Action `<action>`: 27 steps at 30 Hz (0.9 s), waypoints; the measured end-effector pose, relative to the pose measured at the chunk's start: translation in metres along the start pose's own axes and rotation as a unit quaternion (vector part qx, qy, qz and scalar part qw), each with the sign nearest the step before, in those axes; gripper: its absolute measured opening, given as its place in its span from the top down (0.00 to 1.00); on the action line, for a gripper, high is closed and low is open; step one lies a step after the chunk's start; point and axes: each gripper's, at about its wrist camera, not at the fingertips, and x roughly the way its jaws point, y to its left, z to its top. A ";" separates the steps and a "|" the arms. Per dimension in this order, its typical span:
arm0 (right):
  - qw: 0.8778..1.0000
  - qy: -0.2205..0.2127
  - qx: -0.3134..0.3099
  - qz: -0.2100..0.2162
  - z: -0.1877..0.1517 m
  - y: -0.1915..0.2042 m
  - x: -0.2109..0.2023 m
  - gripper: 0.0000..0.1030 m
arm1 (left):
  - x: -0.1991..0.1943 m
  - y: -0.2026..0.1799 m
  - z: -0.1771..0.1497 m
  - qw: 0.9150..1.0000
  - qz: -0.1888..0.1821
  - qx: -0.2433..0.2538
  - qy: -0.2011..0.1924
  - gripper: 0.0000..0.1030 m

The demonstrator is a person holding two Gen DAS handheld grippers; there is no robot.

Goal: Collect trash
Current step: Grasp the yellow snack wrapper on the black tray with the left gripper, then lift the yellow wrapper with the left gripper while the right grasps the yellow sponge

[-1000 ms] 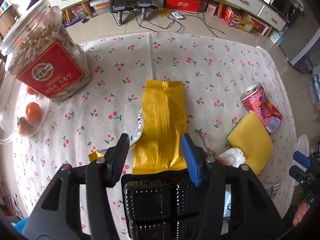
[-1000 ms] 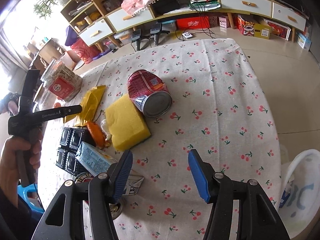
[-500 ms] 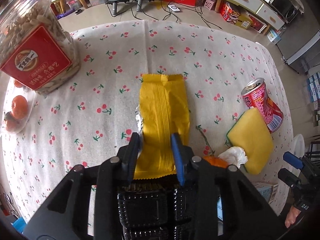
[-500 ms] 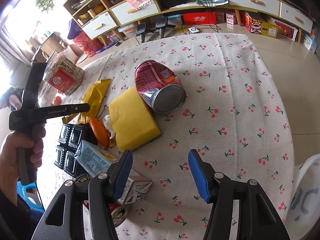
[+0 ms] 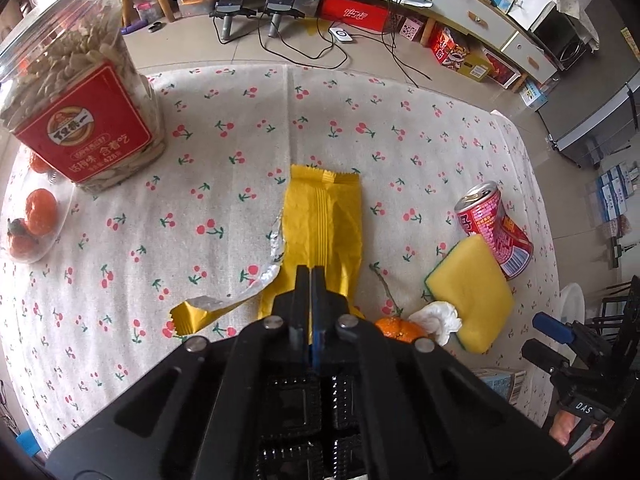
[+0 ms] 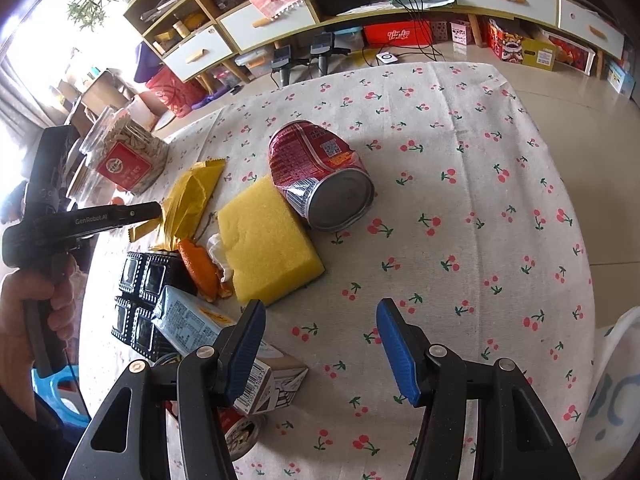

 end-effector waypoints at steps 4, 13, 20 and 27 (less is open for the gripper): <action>1.000 0.000 0.004 0.003 0.001 -0.001 0.000 0.43 | 0.001 0.006 0.001 0.999 0.035 -0.008 0.005 0.78; 1.000 -0.002 0.008 0.008 0.002 -0.001 0.000 0.43 | 0.002 0.012 -0.001 0.998 0.056 0.004 0.007 0.57; 1.000 -0.001 0.005 0.006 0.002 0.001 0.003 0.43 | 0.024 0.008 -0.002 0.999 0.041 0.002 0.027 0.43; 1.000 0.004 0.010 0.009 0.004 0.000 0.010 0.43 | 0.029 -0.002 -0.002 0.999 0.024 -0.003 0.023 0.60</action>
